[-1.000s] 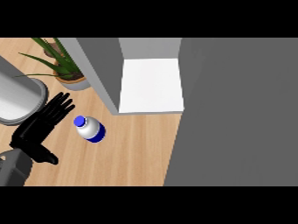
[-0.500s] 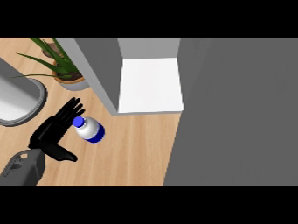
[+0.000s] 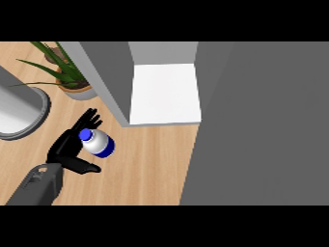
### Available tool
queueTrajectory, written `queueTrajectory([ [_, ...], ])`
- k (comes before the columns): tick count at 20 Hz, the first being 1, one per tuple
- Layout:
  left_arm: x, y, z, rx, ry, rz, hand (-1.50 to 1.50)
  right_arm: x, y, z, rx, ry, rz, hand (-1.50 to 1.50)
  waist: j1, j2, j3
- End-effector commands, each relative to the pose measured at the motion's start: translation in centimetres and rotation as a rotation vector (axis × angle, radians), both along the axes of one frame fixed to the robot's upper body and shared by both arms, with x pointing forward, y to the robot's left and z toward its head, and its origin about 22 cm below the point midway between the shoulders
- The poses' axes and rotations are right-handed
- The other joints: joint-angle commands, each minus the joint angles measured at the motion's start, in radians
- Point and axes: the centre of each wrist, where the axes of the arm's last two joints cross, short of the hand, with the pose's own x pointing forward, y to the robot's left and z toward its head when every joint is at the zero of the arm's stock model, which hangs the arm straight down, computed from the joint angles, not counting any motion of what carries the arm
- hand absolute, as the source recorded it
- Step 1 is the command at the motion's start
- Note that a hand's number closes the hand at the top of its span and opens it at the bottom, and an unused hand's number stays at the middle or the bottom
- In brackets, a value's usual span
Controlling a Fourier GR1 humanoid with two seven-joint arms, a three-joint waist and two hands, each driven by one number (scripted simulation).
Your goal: Pick up the bottled water, place it into the cabinet and close the cabinet
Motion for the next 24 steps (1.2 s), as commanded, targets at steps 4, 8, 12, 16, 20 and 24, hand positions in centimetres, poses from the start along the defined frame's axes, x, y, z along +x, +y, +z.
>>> queueTrajectory([
  [4, 0.3, -1.3, -0.6, -0.164, -0.086, -0.004, -1.5, -2.2, -1.2, 1.5, -0.026, -0.053, -0.012, -1.5, -0.008, -0.001, 0.0],
  [8, 0.6, -2.1, -0.7, -0.196, -0.094, -0.035, 1.5, -1.8, -0.9, 1.0, -0.036, -0.052, -0.018, -1.5, -0.01, 0.0, 0.0],
  [12, 1.6, -1.8, 0.2, -0.231, -0.094, -0.105, 1.5, -1.1, -0.1, 0.8, -0.033, -0.054, -0.033, -1.5, 0.004, -0.003, 0.0],
  [16, 1.7, -3.7, 0.6, -0.098, -0.28, -0.167, 1.5, -0.4, -0.3, 0.5, -0.009, -0.051, -0.049, -1.5, 0.01, -0.003, 0.0],
  [20, 1.6, -6.1, 0.2, 0.043, -0.354, -0.035, 1.5, -1.5, -1.3, 1.7, -0.021, -0.046, -0.065, -1.5, 0.023, -0.008, 0.003],
  [24, 0.8, -7.6, -0.8, 0.226, -0.379, 0.256, 1.5, -1.2, -1.0, 0.5, -0.035, -0.02, -0.047, -1.5, 0.025, -0.012, 0.005],
])
